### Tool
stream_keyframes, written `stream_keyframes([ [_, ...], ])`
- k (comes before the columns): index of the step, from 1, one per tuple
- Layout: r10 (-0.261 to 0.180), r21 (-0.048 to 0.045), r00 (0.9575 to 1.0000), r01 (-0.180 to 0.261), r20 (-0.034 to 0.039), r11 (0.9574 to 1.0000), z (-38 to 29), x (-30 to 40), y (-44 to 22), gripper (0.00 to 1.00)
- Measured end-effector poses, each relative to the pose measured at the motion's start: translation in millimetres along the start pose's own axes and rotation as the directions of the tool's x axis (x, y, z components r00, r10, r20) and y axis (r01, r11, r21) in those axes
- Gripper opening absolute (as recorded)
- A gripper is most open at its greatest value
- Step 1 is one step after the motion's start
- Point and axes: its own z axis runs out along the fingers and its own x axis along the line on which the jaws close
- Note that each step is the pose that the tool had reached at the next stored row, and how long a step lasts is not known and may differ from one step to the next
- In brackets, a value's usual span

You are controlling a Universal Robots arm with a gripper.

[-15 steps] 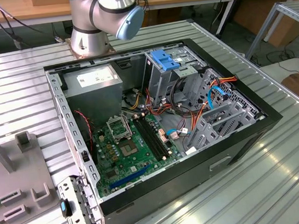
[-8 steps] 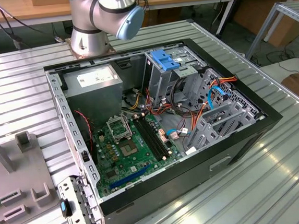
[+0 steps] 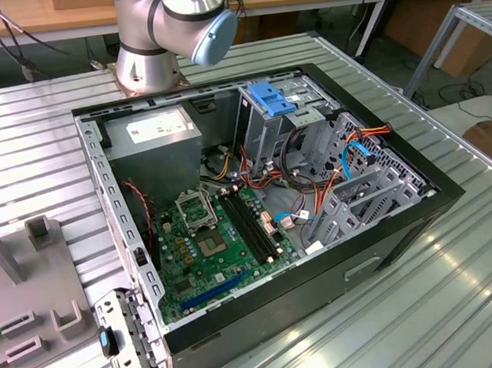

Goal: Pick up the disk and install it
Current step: 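Pick up the disk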

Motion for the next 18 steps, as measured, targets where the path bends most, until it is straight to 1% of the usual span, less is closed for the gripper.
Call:
stream_keyframes([
  [13,0.0,0.0001,1.0,0.0,0.0,1.0,0.6,-0.5,0.0,0.11],
  [18,0.0,0.0,1.0,0.0,0.0,1.0,0.7,-0.5,0.0,0.42],
])
